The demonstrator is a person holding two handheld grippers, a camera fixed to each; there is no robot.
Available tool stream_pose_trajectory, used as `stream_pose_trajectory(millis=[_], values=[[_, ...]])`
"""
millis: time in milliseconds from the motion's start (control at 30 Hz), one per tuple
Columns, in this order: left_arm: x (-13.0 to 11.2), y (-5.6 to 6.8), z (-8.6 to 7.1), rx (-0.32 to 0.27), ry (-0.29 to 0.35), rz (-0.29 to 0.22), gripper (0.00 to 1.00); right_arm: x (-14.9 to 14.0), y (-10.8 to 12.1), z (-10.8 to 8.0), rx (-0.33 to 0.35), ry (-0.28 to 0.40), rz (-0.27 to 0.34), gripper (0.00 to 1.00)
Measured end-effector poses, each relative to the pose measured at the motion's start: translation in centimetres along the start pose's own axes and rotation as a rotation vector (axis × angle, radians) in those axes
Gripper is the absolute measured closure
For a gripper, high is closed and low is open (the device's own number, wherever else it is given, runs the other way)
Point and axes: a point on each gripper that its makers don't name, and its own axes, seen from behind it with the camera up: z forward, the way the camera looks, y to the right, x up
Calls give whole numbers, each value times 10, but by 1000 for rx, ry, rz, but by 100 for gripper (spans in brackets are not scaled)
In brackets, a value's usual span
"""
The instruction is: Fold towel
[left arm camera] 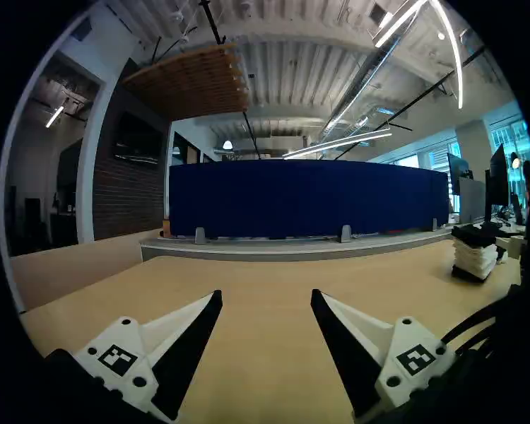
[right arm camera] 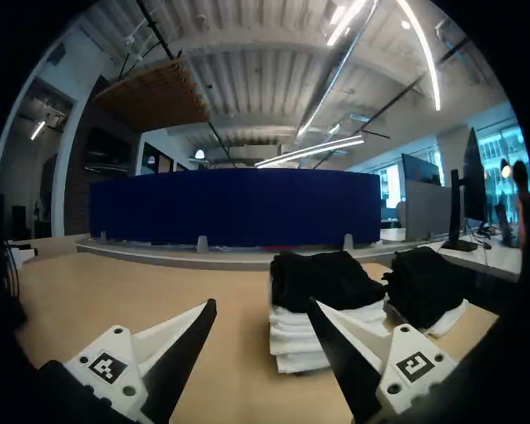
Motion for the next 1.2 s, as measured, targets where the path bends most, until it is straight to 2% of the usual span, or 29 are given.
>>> stream_pose_trajectory(millis=[1200], values=[[-1, 0, 1, 0, -1, -1, 7, 1, -1, -5, 0, 0, 1, 0]])
